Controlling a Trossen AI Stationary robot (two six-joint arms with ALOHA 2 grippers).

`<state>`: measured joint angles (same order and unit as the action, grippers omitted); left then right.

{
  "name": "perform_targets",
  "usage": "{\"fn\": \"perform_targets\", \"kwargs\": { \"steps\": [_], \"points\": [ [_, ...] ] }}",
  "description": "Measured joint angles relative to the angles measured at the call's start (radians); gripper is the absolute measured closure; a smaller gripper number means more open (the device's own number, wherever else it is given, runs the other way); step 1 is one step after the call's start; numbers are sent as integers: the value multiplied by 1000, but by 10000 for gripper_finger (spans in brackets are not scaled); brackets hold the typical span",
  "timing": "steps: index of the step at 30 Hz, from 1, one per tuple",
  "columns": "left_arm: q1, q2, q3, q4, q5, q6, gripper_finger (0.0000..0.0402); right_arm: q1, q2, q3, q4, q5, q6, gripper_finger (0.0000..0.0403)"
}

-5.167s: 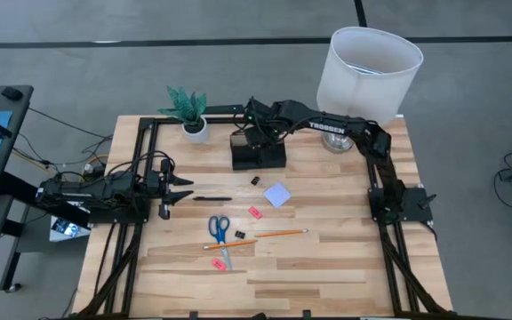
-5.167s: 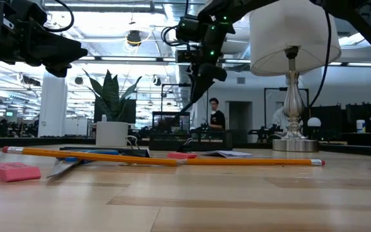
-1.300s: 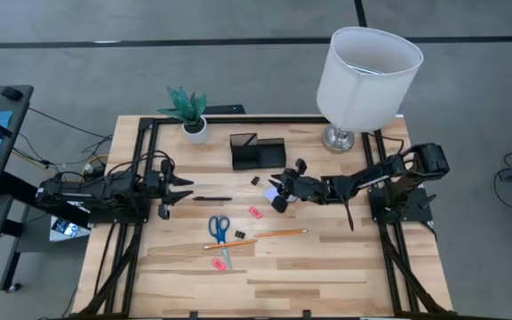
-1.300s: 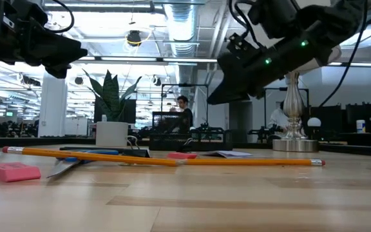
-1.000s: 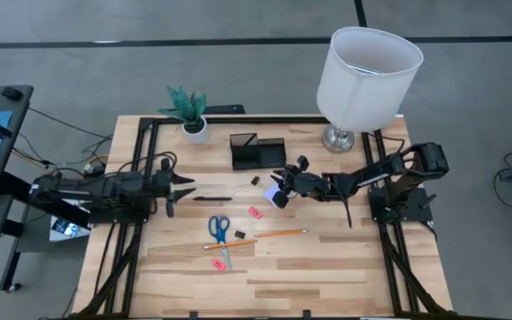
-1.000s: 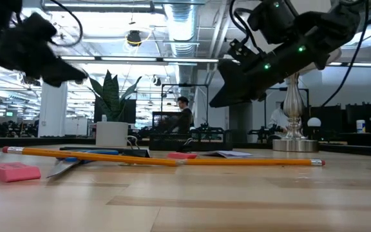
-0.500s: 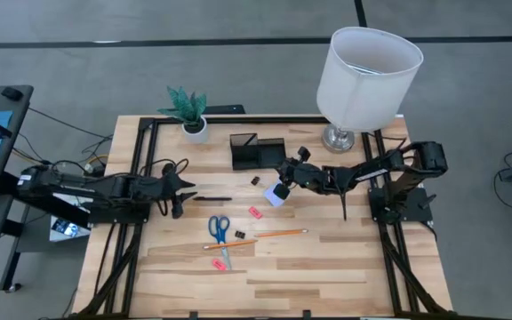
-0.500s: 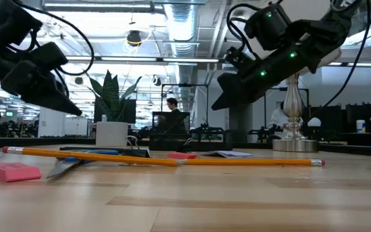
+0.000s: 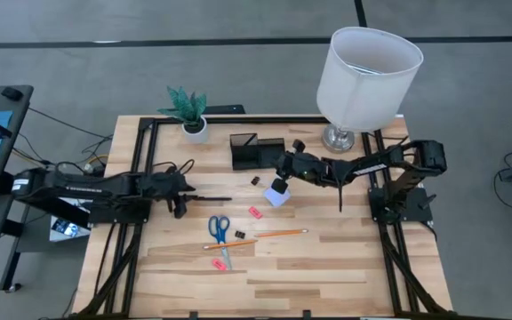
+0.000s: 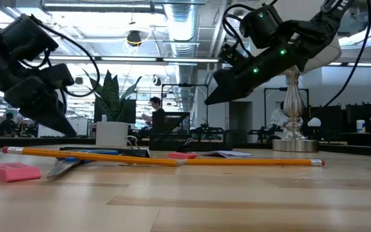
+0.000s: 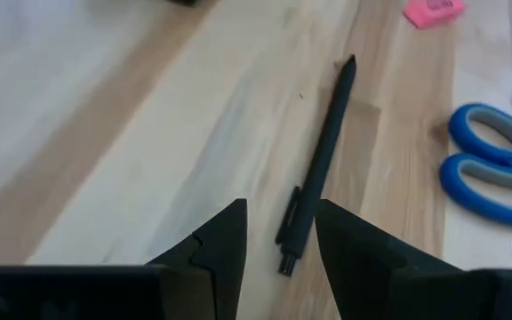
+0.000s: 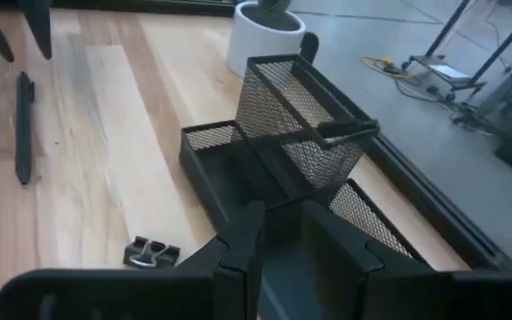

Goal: Pick and place office supplies into organizer
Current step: Put the black pen into the black desk organizer

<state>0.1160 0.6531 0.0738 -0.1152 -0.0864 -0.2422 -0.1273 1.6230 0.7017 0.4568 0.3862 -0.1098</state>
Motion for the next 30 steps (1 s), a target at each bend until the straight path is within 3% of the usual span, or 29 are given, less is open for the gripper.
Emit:
{"fn": "perform_targets", "kwargs": {
  "steps": [15, 30],
  "points": [
    [4, 185, 0, 127, 90, 40, 274, 2, 0, 0, -30, -52, -32, 328],
    [2, 250, 1, 165, 51, 39, 274, 0, 0, 0, -30, -51, -121, 328]
  ]
}}
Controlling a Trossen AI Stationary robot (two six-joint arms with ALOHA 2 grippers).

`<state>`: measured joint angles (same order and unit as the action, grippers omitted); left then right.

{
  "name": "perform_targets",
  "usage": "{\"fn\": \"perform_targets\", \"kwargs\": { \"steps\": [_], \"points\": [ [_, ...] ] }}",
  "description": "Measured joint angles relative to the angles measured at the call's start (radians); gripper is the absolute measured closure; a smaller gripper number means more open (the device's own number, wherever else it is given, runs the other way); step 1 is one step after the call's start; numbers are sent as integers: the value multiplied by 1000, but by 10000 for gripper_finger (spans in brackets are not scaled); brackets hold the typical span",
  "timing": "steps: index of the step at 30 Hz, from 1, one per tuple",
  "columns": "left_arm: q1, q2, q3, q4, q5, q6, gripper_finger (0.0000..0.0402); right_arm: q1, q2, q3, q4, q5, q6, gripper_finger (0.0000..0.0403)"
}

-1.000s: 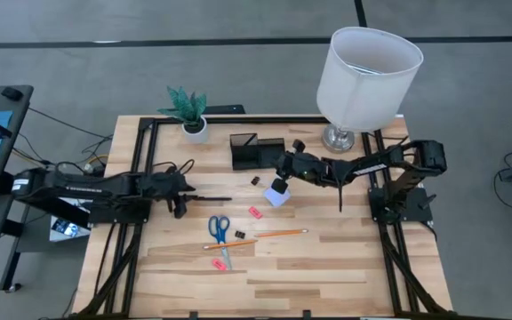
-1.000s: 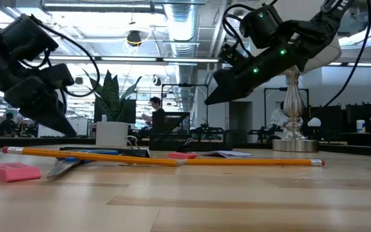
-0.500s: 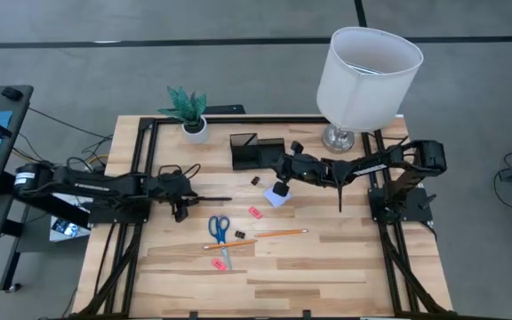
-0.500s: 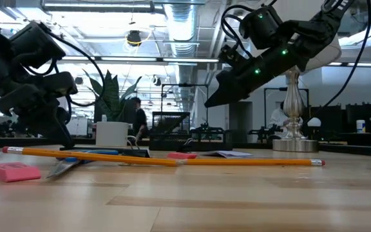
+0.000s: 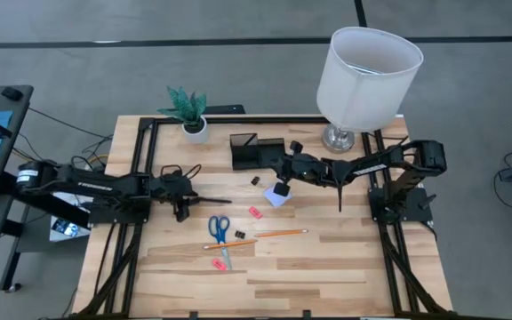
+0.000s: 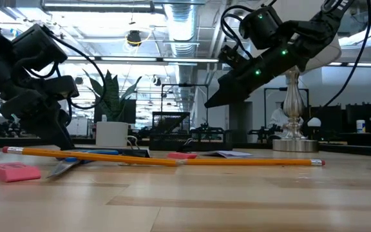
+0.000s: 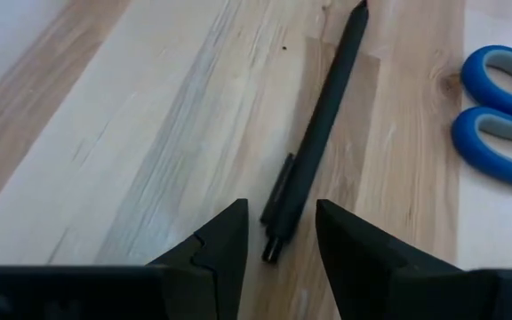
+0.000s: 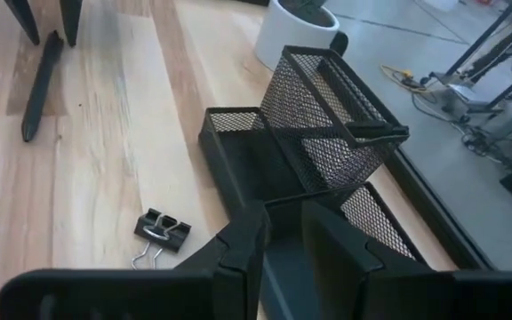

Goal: Pick and place office supplies into organizer
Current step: Put the black pen into the black desk organizer

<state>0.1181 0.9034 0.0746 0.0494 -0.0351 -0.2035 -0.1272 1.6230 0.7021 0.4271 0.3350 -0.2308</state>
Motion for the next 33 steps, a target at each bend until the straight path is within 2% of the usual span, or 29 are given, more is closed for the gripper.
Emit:
{"fn": "perform_targets", "kwargs": {
  "steps": [12, 22, 26, 33],
  "points": [
    [0, 2, 0, 4, -16, 1, 274, -20, 0, 0, 0, 1, -31, 328],
    [5, 146, 4, 136, 4, 34, 274, -21, 0, 0, 0, -1, -31, 328],
    [33, 198, 6, 175, 53, 44, 274, -21, 0, 0, 0, -1, -31, 328],
    [53, 220, 5, 184, 88, 45, 274, -21, 0, 0, 0, -1, -31, 328]
  ]
}}
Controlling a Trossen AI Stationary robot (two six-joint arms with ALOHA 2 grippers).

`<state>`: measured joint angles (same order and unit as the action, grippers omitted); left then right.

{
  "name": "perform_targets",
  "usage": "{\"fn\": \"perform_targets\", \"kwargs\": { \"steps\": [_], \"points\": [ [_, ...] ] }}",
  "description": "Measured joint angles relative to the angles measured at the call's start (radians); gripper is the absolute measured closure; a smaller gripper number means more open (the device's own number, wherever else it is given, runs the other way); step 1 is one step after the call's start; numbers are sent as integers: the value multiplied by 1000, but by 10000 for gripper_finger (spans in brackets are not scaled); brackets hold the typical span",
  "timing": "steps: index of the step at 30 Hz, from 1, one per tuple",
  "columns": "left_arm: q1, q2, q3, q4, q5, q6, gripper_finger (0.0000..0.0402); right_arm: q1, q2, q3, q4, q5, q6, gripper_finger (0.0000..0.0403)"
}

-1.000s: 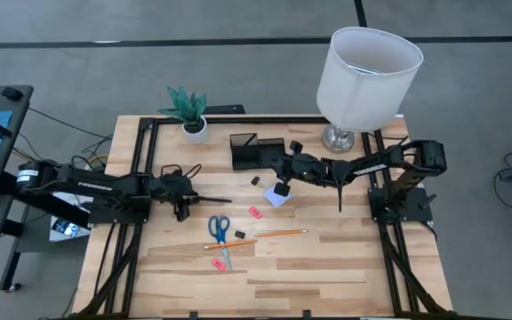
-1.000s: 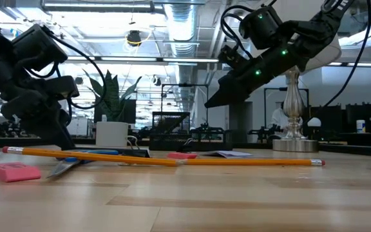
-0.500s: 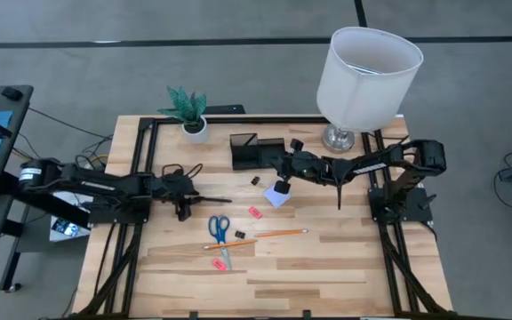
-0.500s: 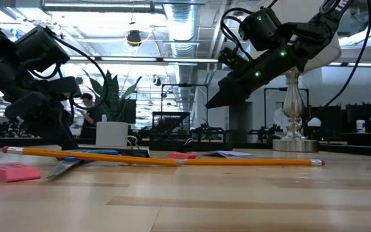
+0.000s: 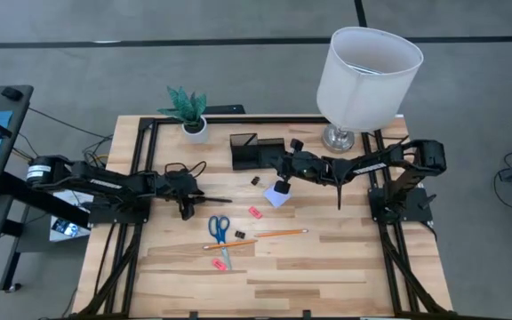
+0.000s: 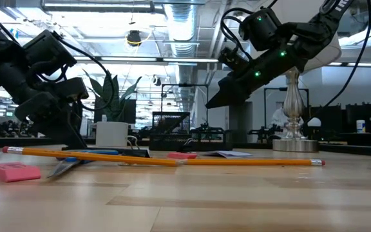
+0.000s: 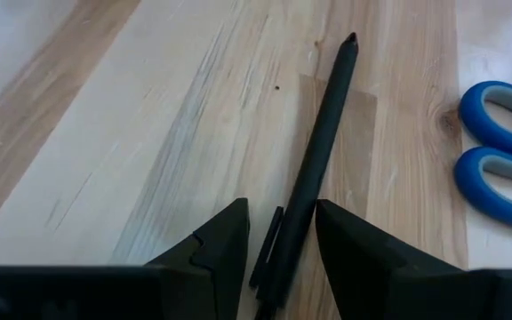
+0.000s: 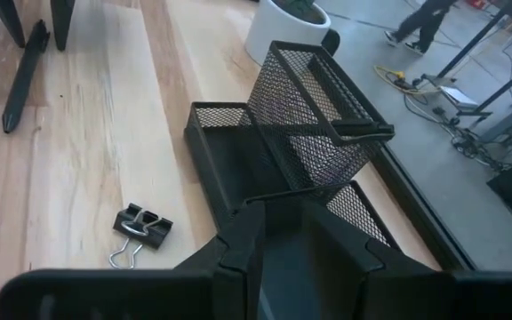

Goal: Pick and place office supplies into organizer
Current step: Put the black pen into the black desk organizer

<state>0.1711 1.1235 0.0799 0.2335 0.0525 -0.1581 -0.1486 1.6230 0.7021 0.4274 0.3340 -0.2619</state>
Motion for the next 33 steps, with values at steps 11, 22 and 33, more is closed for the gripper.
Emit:
{"fn": "perform_targets", "kwargs": {
  "steps": [11, 22, 33],
  "points": [
    [-8, 0, 0, -14, -2, -38, 274, 0, 0, 0, 0, 0, 0, 328],
    [-13, 0, -2, -17, -3, -52, 274, 0, 0, 0, 0, 0, 0, 328],
    [-43, 1, -2, -20, -4, -61, 274, 0, 0, 0, 0, 0, 0, 328]
  ]
}}
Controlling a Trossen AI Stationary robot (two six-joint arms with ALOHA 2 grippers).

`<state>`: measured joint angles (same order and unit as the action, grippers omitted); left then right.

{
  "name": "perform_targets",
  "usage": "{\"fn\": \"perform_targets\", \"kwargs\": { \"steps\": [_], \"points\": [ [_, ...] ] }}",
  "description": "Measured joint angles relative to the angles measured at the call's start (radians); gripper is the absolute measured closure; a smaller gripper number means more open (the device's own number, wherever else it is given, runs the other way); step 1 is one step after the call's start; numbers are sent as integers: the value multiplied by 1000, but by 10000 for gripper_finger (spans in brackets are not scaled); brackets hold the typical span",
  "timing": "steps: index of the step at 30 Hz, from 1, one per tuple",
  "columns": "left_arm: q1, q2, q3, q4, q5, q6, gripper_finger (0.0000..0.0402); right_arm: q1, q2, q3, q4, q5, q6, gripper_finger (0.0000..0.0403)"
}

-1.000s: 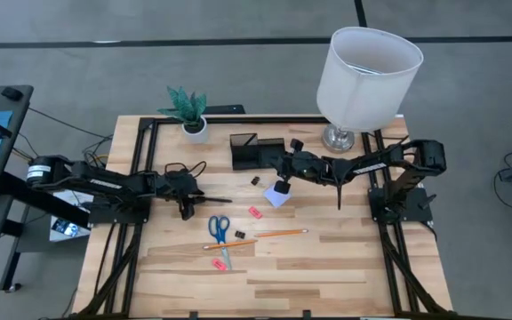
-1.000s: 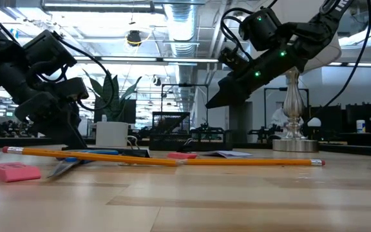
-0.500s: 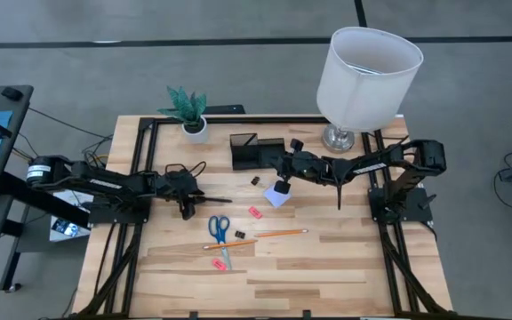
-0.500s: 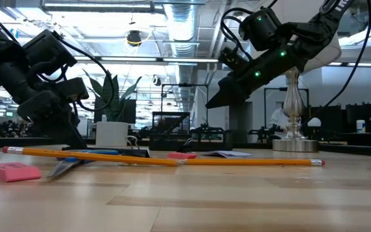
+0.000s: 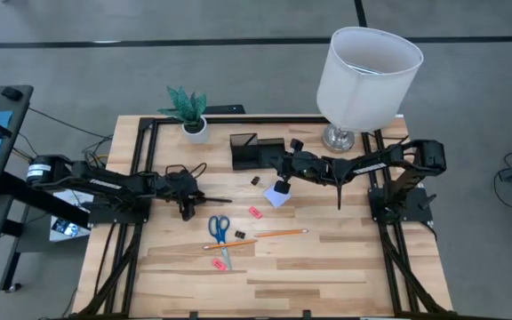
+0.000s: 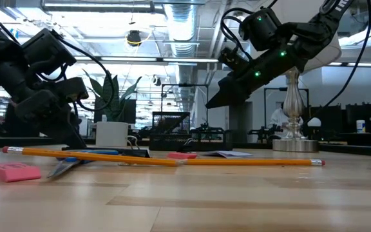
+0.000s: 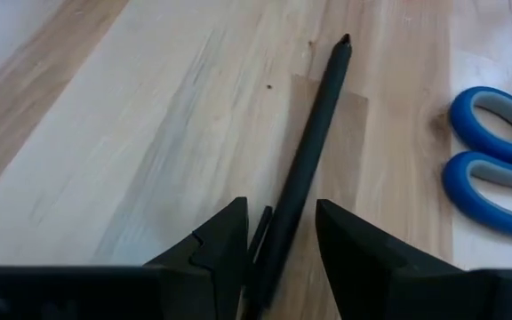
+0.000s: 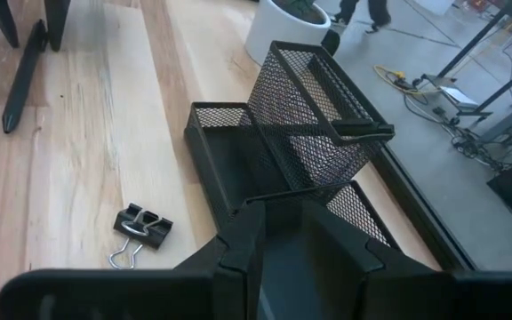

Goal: Pick and place office supplies into organizer
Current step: Put the black pen into the black desk organizer

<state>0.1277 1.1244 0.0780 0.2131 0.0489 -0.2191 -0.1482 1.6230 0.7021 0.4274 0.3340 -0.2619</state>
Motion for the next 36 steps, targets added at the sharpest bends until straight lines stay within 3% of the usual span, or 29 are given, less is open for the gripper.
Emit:
{"fn": "perform_targets", "kwargs": {
  "steps": [20, 30, 36],
  "points": [
    [-4, 1, 0, 0, 17, -3, 277, 0, 0, 0, 0, 0, 0, 328],
    [-4, 2, 0, -2, 17, -2, 340, 0, 0, 0, 0, 0, 0, 328],
    [-4, 2, 0, -2, 18, -2, 351, 0, 0, 0, 0, 0, 0, 328]
  ]
}}
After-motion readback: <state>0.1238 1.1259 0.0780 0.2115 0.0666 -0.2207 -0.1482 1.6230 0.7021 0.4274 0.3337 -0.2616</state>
